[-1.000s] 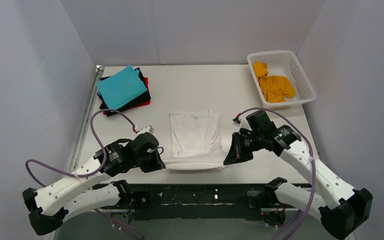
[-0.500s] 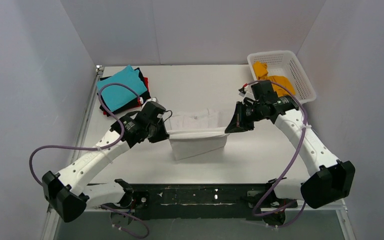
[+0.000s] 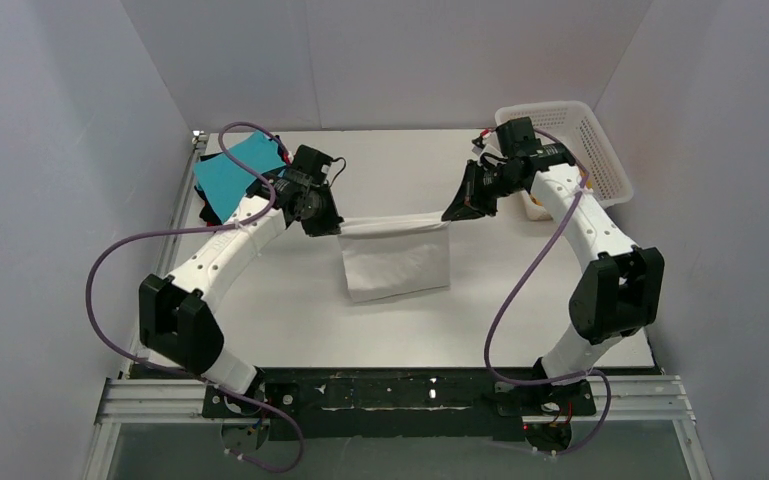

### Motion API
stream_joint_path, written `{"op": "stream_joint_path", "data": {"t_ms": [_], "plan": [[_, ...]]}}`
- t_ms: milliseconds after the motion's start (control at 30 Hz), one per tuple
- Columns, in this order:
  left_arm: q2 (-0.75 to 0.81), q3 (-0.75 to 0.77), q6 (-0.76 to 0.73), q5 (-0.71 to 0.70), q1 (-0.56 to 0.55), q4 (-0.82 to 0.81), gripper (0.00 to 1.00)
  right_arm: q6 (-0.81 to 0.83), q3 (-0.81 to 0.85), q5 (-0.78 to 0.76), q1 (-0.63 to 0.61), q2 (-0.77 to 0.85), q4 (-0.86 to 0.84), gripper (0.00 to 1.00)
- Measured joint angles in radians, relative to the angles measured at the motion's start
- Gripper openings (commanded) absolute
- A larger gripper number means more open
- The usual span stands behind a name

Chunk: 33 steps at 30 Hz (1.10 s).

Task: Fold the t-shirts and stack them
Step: Fold the long partially folded tshirt into a neat square

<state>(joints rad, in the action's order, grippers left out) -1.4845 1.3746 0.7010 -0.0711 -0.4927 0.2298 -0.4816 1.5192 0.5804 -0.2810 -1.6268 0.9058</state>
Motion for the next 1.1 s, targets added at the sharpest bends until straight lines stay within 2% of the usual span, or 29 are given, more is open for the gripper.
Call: {"op": "stream_joint_path", "data": {"t_ms": [367, 800, 900, 933, 1000, 1033, 1067, 1100], "plan": [[-0.326, 0.195, -0.039, 0.111, 0.117, -0.001, 0.0, 0.021, 0.193, -0.001, 0.02, -0.257, -0.041, 0.01], [-0.505, 0.339, -0.055, 0.113, 0.157, 0.076, 0.0, 0.05, 0.376, 0.012, 0.025, -0.533, -0.071, 0.01], [-0.533, 0.374, -0.055, 0.097, 0.158, 0.098, 0.1, 0.052, 0.406, 0.023, 0.025, -0.573, -0.072, 0.01], [-0.541, 0.381, -0.054, 0.093, 0.158, 0.103, 0.13, 0.052, 0.419, 0.026, 0.025, -0.589, -0.073, 0.06], [-0.553, 0.394, -0.055, 0.086, 0.16, 0.116, 0.24, 0.051, 0.442, 0.026, 0.026, -0.612, -0.074, 0.38], [-0.56, 0.405, -0.056, 0.082, 0.161, 0.122, 0.37, 0.049, 0.457, 0.026, 0.026, -0.624, -0.07, 0.51], [-0.568, 0.421, -0.059, 0.077, 0.163, 0.132, 0.44, 0.046, 0.479, 0.023, 0.026, -0.638, -0.063, 0.61], [-0.574, 0.441, -0.06, 0.073, 0.165, 0.145, 0.55, 0.046, 0.506, 0.021, 0.028, -0.652, -0.057, 0.71]]}}
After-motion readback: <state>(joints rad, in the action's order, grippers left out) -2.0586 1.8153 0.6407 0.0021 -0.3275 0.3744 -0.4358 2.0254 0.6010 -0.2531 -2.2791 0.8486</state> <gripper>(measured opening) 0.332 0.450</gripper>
